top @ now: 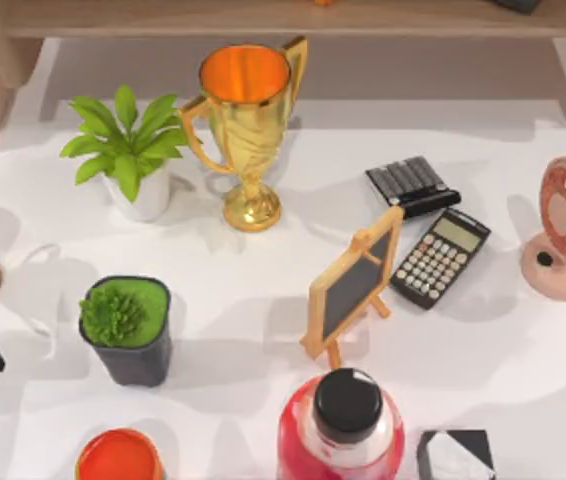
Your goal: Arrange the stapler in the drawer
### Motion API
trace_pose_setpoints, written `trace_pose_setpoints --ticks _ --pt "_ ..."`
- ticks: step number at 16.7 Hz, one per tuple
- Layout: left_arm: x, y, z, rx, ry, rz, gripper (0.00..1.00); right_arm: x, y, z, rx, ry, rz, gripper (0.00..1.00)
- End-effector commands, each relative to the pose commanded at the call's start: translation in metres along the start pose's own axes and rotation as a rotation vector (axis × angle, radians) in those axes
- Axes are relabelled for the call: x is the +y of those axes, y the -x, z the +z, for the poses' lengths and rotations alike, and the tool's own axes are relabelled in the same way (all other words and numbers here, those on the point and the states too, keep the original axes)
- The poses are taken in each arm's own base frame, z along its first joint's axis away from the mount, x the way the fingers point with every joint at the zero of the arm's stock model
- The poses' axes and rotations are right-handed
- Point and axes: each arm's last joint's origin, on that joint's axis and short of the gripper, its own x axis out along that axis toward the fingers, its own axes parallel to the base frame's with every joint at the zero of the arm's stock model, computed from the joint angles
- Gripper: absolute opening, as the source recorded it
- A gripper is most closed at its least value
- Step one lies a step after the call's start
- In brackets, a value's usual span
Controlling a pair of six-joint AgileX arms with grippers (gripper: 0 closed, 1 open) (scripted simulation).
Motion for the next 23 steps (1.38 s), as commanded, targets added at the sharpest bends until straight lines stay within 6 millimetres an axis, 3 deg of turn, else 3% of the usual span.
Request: trace_pose_setpoints --ticks 5,11,15,23 --pt "0.000 0.000 0.000 0.000 0.000 0.000 1.00 0.000 -0.001 0.002 -0.003 -0.002 0.003 1.00" --pt "0.000 0.000 0.000 0.000 0.000 0.000 1.00 0.000 -0.023 0.000 0.000 0.000 0.000 1.00" --pt "0.000 0.000 0.000 0.000 0.000 0.000 1.00 0.000 -0.025 0.000 0.000 0.000 0.000 1.00" --pt "0.000 0.000 0.000 0.000 0.000 0.000 1.00 0.000 -0.025 0.000 0.000 0.000 0.000 0.40"
